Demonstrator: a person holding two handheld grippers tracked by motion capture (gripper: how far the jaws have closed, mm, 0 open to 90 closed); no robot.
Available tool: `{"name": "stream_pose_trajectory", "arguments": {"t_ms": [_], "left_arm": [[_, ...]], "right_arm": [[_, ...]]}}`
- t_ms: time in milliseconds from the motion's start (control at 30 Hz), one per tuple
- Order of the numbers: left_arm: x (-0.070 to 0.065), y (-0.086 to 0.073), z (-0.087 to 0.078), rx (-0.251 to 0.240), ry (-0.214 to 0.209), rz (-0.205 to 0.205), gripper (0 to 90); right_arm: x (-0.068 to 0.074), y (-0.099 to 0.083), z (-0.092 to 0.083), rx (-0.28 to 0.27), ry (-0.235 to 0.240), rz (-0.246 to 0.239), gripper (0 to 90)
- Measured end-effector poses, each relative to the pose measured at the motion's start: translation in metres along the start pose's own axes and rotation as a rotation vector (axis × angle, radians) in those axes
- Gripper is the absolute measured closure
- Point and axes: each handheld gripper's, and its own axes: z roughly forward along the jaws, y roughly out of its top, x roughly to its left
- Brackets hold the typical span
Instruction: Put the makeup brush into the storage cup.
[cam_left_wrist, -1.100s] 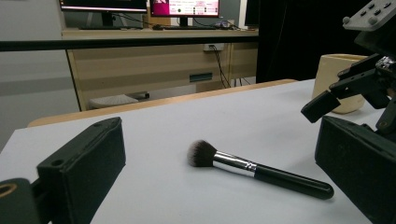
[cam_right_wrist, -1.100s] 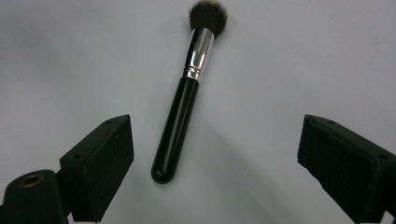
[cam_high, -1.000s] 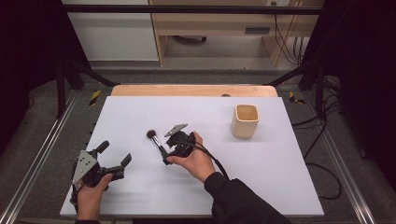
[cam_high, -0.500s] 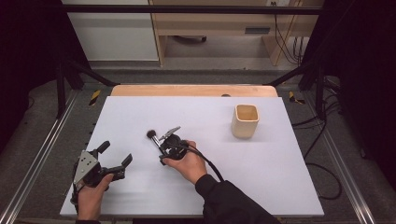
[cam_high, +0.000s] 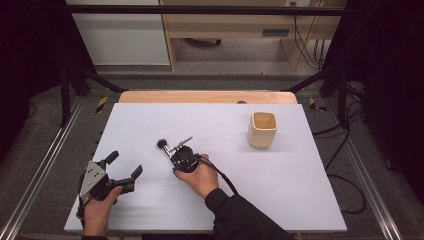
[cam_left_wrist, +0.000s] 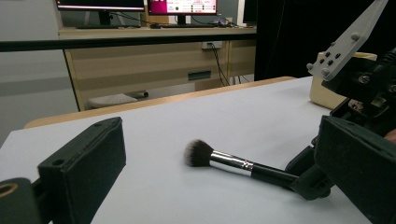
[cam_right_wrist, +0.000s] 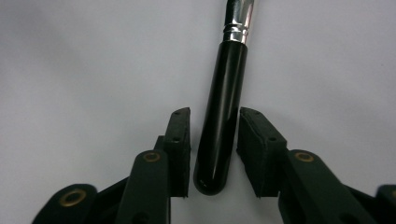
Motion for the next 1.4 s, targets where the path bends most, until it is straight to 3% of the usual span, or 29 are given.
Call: {"name": "stream_pose_trajectory", "arguments": {"t_ms": [167, 533, 733, 1067, 1100, 1400], "left_arm": [[-0.001, 0.001, 0.000, -0.002, -0.003, -0.001, 1.7], [-0.004, 0.003, 0.001, -0.007, -0.007, 0.003, 1.8], [-0.009, 0.004, 0.003, 0.003, -0.018, 0.010, 1.8], [-0.026, 0.003, 0.013, 0.038, -0.072, 0.045, 1.8], [-0.030, 0.003, 0.015, 0.045, -0.080, 0.042, 1.9], [-0.051, 0.004, 0.023, 0.095, -0.136, 0.021, 2.7]], "right_arm": [[-0.003, 0.000, -0.001, -0.006, -0.008, 0.011, 74.0], [-0.009, -0.008, -0.011, -0.042, -0.007, -0.045, 74.4], [-0.024, -0.024, -0.028, -0.078, -0.014, -0.043, 74.4], [-0.054, -0.056, -0.065, -0.142, -0.029, -0.010, 74.5], [-0.061, -0.063, -0.073, -0.154, -0.034, -0.002, 74.4], [-0.075, -0.085, -0.097, -0.197, -0.054, -0.005, 74.5]]}}
